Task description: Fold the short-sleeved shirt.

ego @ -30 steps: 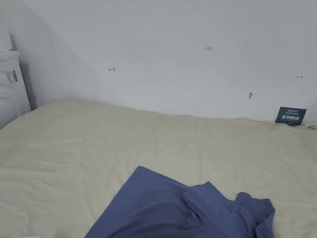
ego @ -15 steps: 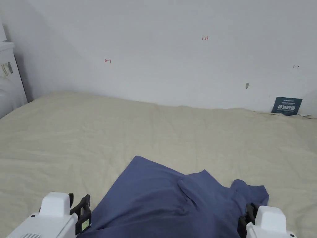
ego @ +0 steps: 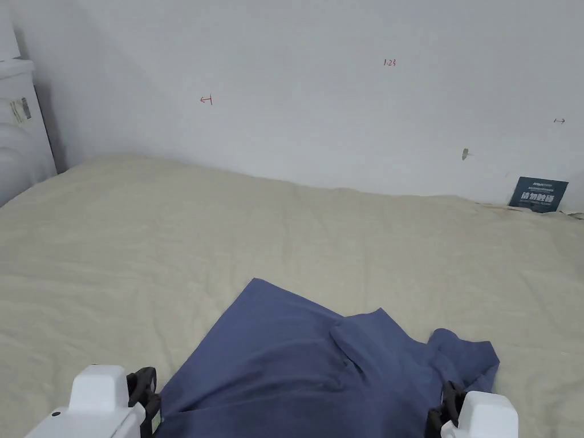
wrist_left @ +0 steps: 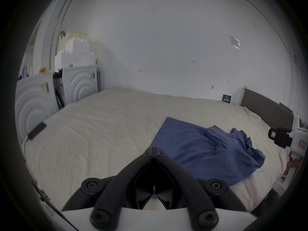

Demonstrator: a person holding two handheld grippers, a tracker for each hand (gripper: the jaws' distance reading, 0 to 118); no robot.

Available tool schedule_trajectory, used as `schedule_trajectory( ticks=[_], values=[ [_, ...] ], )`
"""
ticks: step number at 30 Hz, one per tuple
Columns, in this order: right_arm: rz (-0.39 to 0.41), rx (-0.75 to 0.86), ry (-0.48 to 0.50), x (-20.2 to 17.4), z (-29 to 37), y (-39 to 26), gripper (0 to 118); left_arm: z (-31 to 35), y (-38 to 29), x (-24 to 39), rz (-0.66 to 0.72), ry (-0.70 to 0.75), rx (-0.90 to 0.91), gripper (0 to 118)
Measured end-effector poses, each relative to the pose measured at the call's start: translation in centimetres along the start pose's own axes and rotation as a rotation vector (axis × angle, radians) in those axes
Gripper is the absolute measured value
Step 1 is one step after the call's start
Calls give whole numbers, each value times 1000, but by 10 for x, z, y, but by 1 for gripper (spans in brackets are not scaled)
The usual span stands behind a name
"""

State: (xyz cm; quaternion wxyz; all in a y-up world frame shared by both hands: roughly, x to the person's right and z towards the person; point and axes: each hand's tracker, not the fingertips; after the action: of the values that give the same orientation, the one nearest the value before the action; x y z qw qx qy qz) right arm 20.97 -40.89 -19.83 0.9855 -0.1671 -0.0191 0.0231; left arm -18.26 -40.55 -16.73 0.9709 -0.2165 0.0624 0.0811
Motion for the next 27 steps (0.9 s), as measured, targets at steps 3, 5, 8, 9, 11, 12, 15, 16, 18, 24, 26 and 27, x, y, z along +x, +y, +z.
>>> schedule_trajectory(
  ticks=[3,5,8,9,11,12,15,16,18,24,26,27],
  values=[
    [2,-22,3,-2,-4,-5,0,-11,-6,-23,25,8,-76,0],
    [6,-41,5,-3,-7,-8,0,-21,-8,-43,60,31,-147,0],
    [3,-59,10,-3,-12,-13,0,-37,-10,-71,128,64,-222,0],
    [5,-65,12,-4,-13,-14,0,-42,-10,-78,130,57,-236,0],
    [11,-74,14,-6,-16,-15,0,-54,-11,-90,138,53,-259,0],
    [12,-77,18,-6,-17,-15,0,-59,-12,-95,137,37,-291,0],
    [13,-85,22,-9,-19,-13,0,-75,-17,-103,119,34,-342,0],
    [14,-87,24,-10,-20,-13,0,-79,-19,-105,115,26,-358,5],
    [21,-91,25,-11,-22,-13,0,-82,-24,-105,111,27,-376,28],
    [31,-103,28,-13,-24,-15,0,-84,-37,-96,101,-32,-386,64],
    [33,-109,31,-15,-24,-16,0,-85,-41,-87,62,-32,-399,64],
    [34,-111,32,-15,-25,-16,0,-88,-44,-85,31,-27,-413,64]
  ],
)
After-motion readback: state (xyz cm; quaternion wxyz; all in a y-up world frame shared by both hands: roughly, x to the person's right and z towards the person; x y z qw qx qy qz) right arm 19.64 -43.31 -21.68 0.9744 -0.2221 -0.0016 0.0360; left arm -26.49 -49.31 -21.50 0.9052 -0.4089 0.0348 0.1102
